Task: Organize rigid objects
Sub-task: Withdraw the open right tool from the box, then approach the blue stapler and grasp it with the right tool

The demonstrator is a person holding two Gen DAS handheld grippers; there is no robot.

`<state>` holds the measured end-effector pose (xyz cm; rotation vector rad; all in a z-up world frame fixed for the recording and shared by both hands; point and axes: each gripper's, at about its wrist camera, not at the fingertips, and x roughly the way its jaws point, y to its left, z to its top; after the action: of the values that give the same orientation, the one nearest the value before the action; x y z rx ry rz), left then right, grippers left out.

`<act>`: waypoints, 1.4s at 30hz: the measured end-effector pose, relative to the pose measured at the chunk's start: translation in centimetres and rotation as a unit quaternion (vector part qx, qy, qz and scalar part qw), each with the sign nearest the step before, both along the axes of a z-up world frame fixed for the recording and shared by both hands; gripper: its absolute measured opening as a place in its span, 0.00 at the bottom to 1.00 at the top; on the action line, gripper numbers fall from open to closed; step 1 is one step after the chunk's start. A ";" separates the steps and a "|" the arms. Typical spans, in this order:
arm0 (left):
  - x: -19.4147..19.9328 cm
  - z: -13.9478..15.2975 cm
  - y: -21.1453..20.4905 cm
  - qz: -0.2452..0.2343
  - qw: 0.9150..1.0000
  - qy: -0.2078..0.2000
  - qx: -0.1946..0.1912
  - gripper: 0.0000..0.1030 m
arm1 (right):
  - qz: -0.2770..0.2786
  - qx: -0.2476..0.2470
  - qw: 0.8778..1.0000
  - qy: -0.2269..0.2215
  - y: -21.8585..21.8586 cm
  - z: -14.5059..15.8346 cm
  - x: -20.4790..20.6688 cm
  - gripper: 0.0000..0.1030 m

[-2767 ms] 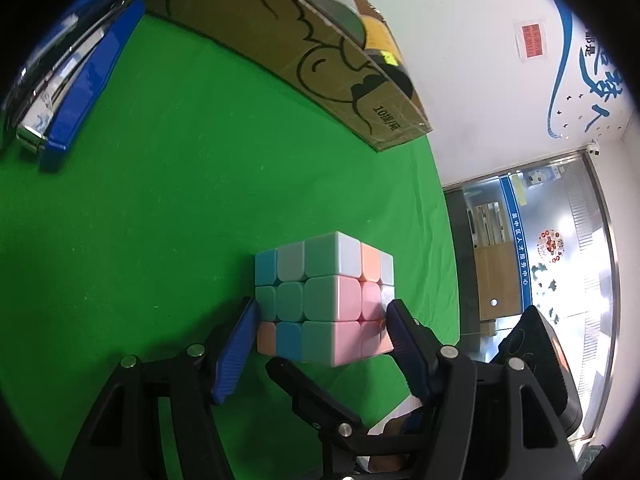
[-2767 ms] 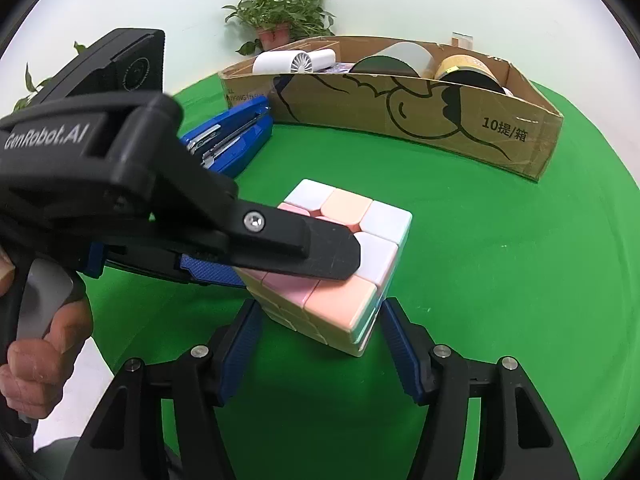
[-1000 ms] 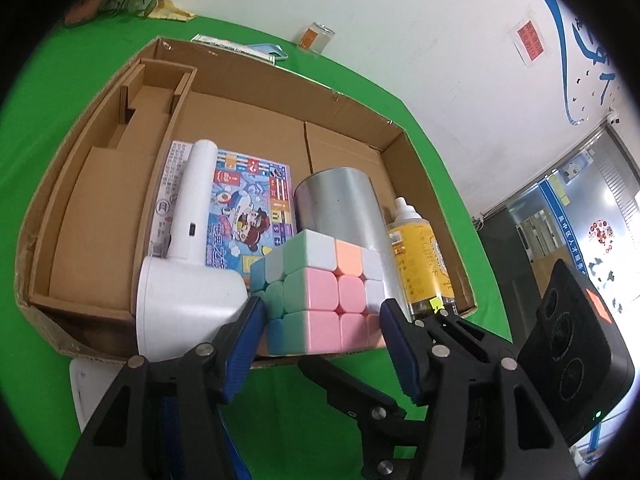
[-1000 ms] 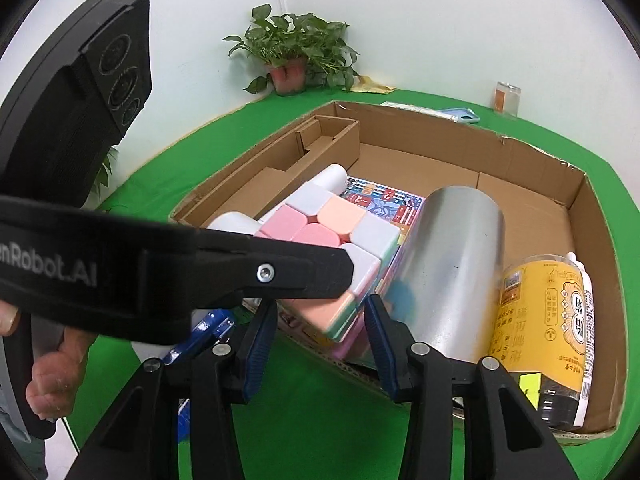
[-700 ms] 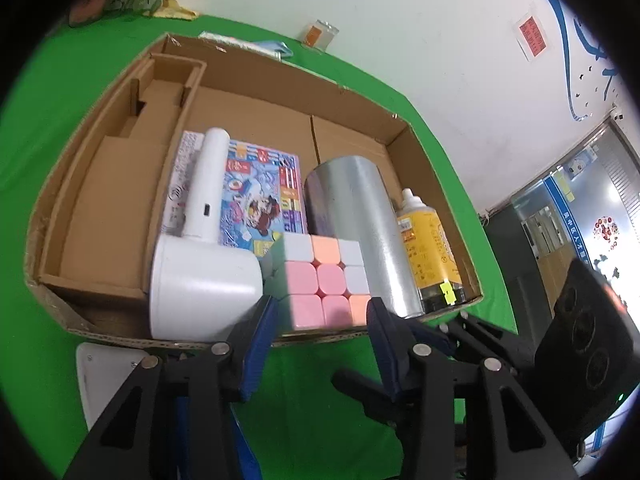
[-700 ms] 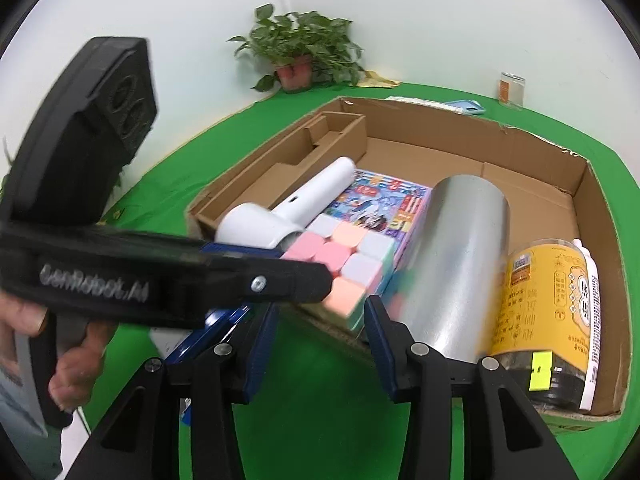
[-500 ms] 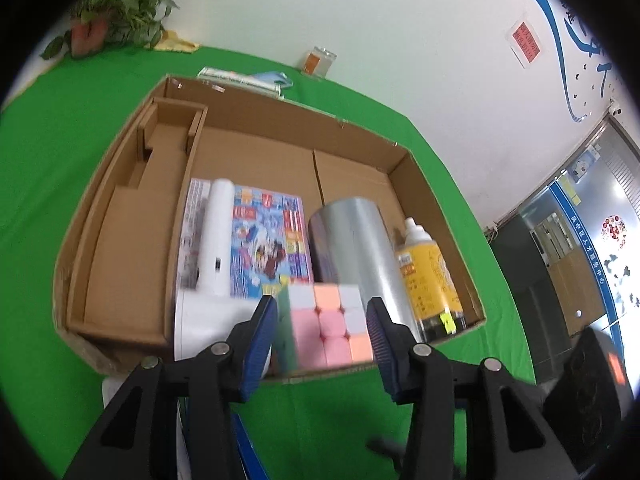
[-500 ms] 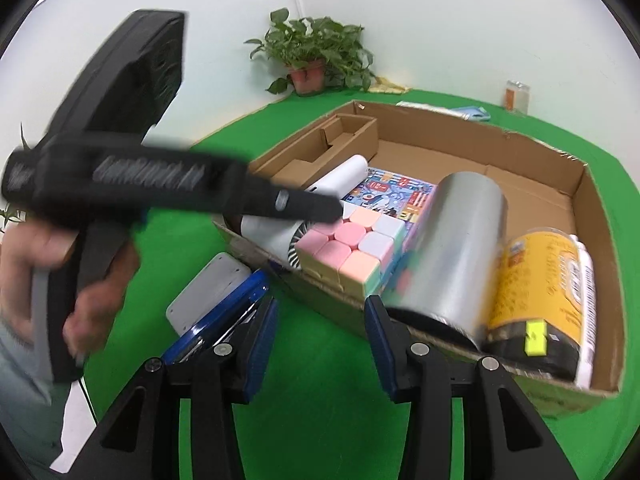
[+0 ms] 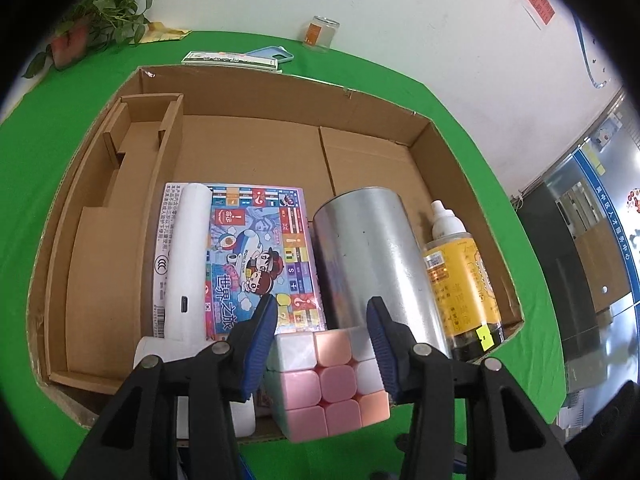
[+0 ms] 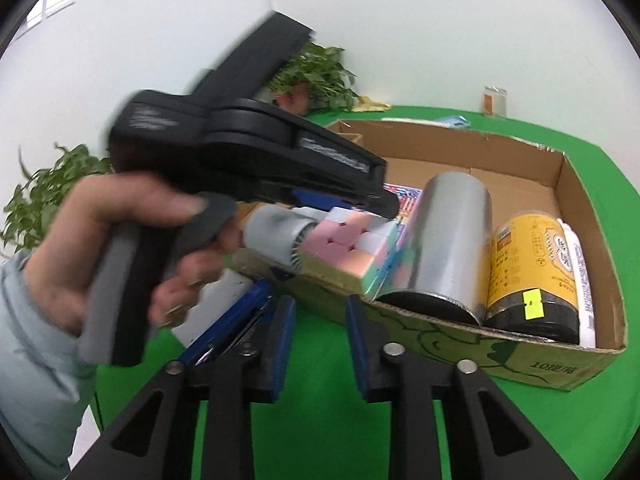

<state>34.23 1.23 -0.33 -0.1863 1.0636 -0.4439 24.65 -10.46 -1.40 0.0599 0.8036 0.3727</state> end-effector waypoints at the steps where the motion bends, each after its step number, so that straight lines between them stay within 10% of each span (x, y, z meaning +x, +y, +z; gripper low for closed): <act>1: 0.0 -0.2 0.0 0.001 1.000 0.005 0.001 0.45 | 0.002 0.007 1.000 0.001 0.0 -0.2 0.3 0.14; 9: -0.5 0.0 0.7 0.006 1.000 0.003 -0.014 0.44 | -0.022 0.015 1.000 0.011 -0.2 -1.3 0.3 0.13; 11: -2.3 1.9 1.1 0.004 0.998 -0.059 -0.009 0.45 | -0.040 -0.010 0.999 0.002 -0.2 -1.1 -1.1 0.38; 13: -5.5 4.5 1.6 0.012 0.989 -0.148 0.017 0.51 | -0.058 -0.027 0.997 -0.032 -0.2 -0.7 -3.2 0.89; 15: -9.1 6.8 2.3 0.039 0.971 -0.233 0.038 0.96 | -0.065 -0.038 0.995 -0.062 0.0 -0.3 -5.0 0.93; 18: -12.8 8.3 3.7 0.071 0.948 -0.305 0.057 0.99 | -0.072 -0.055 0.993 -0.076 0.3 0.0 -6.8 0.93; 20: -14.3 8.4 4.6 0.074 0.950 -0.288 0.096 0.98 | -0.069 -0.049 0.993 -0.080 0.4 0.1 -7.8 0.78; 22: -15.4 7.5 5.7 0.078 0.957 -0.261 0.095 0.61 | -0.065 -0.051 0.993 -0.079 0.8 0.3 -8.7 0.28; 23: -15.6 6.8 6.1 0.073 0.964 -0.238 0.089 0.25 | -0.063 -0.053 0.994 -0.078 1.0 0.3 -9.0 0.28; 24: -15.8 6.0 6.5 0.069 0.971 -0.215 0.080 0.17 | -0.059 -0.051 0.994 -0.080 1.3 0.4 -9.4 0.29; 26: -16.9 4.2 7.6 0.082 0.976 -0.187 0.069 0.27 | -0.059 -0.040 0.994 -0.078 1.7 0.5 -10.1 0.53; 27: -17.4 3.1 8.0 0.091 0.978 -0.176 0.069 0.57 | -0.060 -0.029 0.995 -0.072 1.8 0.3 -10.4 0.93; 29: -18.4 1.4 8.5 0.113 0.978 -0.156 0.073 0.92 | -0.047 -0.007 0.997 -0.067 2.1 0.2 -11.2 0.98; 35: -19.3 -3.6 9.2 0.112 0.992 -0.045 -0.022 0.89 | 0.003 0.001 1.000 -0.019 3.9 -1.5 -12.6 0.98; 42: -18.3 -7.2 8.0 0.102 0.995 0.016 -0.007 0.49 | 0.012 -0.011 1.000 -0.007 4.0 -2.7 -15.0 0.98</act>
<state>15.94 9.19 -7.53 -0.3131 1.0610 -0.2644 9.61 -6.50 -4.07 0.0281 0.7958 0.3862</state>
